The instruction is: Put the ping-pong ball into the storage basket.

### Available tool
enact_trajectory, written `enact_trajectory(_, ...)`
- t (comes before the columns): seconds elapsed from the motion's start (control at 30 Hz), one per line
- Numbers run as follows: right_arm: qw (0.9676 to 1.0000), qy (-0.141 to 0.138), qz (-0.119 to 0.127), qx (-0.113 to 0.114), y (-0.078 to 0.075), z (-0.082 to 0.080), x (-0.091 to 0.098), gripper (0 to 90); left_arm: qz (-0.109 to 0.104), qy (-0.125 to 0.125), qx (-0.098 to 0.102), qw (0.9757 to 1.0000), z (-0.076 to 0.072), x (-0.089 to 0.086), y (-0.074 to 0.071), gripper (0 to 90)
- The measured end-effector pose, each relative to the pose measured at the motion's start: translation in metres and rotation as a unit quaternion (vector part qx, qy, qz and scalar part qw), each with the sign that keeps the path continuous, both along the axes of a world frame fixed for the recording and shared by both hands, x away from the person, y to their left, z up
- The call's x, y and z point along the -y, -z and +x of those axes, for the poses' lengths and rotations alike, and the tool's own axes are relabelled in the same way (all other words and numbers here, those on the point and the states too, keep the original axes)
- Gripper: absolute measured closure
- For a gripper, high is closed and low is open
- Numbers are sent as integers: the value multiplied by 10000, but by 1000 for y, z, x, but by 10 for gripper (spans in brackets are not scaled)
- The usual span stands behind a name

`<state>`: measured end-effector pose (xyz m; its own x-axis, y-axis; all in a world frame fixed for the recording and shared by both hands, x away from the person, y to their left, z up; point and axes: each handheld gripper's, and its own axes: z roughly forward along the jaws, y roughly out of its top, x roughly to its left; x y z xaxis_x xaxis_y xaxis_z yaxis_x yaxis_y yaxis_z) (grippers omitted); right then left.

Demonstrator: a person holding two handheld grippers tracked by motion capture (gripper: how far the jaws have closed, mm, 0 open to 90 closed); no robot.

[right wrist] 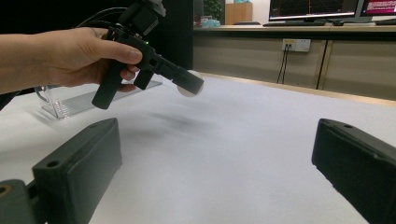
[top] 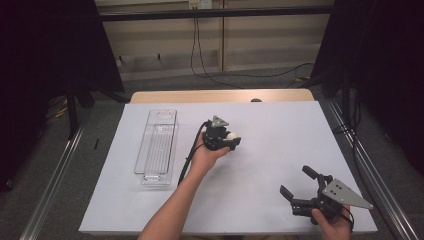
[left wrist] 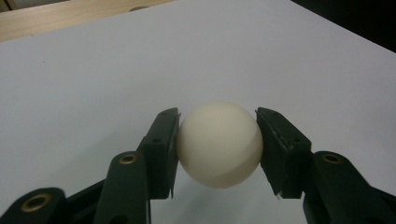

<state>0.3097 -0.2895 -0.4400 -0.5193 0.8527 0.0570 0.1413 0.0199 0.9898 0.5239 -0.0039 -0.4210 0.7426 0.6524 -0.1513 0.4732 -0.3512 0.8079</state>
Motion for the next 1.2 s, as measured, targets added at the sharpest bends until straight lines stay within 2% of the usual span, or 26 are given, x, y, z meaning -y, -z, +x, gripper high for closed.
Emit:
enact_trajectory(0.17, 10000, 10, 9, 6, 0, 0, 0, 10, -47, -46, -14, 10000, 0, -2, -1, 511)
enact_trajectory(0.37, 10000, 8, 20, 11, 0, 1, -1, 10, 27, -85, 3, 10000, 0, -5, -3, 511)
enact_trajectory(0.43, 10000, 6, 22, 8, 0, 1, -1, 10, -84, -114, 30, 9999, 0, -5, -2, 511)
enact_trajectory(0.47, 10000, 5, 19, 4, 0, 1, -1, 10, -1, -95, -1, 10000, 0, -6, -3, 511)
enact_trajectory(0.57, 10000, 7, 13, 9, 0, 1, -1, 10, 39, -116, 16, 9999, 1, -8, -4, 511)
enact_trajectory(0.87, 10000, 6, 17, -6, 0, 0, -1, 9, 43, -152, 12, 9999, 1, -13, -7, 511)
enact_trajectory(0.9, 10000, 6, 13, -2, 0, 1, -1, 10, -9, -155, 29, 9999, 1, -13, -6, 511)
enact_trajectory(0.97, 10000, 9, 16, 0, 0, 1, -1, 9, 70, -169, 17, 9998, 1, -14, -7, 511)
enact_trajectory(1.07, 10000, 8, 15, 3, 0, 1, -1, 10, 8, -184, 12, 9998, 1, -14, -7, 511)
enact_trajectory(1.2, 10000, 1, 27, 5, 0, 1, -1, 10, 75, -179, -19, 9998, 1, -16, -8, 511)
